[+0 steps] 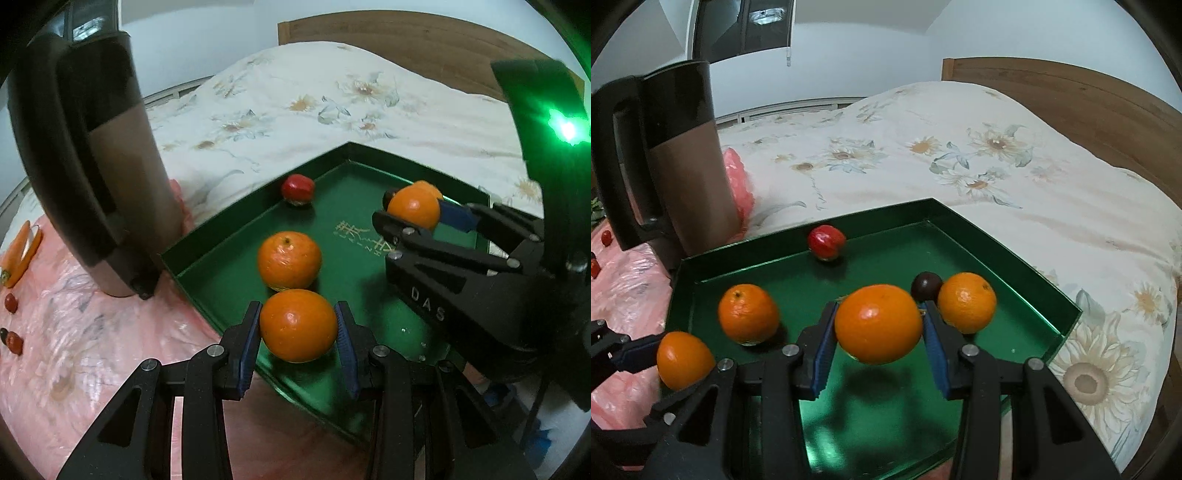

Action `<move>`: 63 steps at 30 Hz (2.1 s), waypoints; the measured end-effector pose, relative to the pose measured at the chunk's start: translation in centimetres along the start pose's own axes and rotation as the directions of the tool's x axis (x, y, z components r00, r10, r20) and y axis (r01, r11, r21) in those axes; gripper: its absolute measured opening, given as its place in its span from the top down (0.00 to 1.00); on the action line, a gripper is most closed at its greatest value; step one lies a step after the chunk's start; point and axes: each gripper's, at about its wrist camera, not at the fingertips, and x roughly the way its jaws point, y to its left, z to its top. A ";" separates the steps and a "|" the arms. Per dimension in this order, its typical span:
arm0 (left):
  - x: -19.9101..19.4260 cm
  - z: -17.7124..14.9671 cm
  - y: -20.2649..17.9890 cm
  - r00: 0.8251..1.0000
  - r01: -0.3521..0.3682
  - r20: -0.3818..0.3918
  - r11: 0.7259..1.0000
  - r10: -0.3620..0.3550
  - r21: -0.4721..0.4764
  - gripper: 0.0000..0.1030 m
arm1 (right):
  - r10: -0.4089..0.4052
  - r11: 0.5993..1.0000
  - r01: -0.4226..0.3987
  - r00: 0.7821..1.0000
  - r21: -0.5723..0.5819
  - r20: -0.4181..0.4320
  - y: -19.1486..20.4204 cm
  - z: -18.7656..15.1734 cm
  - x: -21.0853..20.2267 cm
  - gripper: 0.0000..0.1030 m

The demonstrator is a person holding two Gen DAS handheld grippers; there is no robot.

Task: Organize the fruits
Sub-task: 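Lower both oranges into the green tray and open both grippers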

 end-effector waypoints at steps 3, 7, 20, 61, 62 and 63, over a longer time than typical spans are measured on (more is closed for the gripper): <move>0.8 -0.2 -0.7 1.000 0.001 -0.001 1.000 -0.001 0.019 0.67 | -0.016 1.000 0.017 1.000 0.015 -0.005 -0.7 -0.3 0.3 0.45; 1.1 0.0 -1.1 1.000 0.010 0.000 1.000 -0.010 0.030 0.67 | -0.023 0.999 0.024 0.999 0.039 -0.023 -1.5 -0.6 1.0 0.44; 1.7 0.1 -1.5 1.000 0.007 -0.015 0.999 -0.006 0.047 0.67 | -0.072 0.997 0.073 0.997 0.030 -0.032 -1.3 -0.3 1.4 0.23; -3.4 0.5 0.1 0.992 -0.031 0.119 0.999 0.034 -0.021 0.47 | -0.124 0.991 0.126 0.991 -0.038 0.043 -0.2 1.2 -2.1 0.00; -3.6 0.4 0.3 0.992 -0.036 0.119 0.999 0.039 -0.025 0.47 | -0.122 0.992 0.124 0.992 -0.040 0.043 -0.2 1.3 -2.2 0.00; -3.8 0.4 0.5 0.992 -0.047 0.119 0.998 0.050 -0.031 0.47 | -0.119 0.992 0.121 0.992 -0.043 0.043 -0.1 1.3 -2.3 0.00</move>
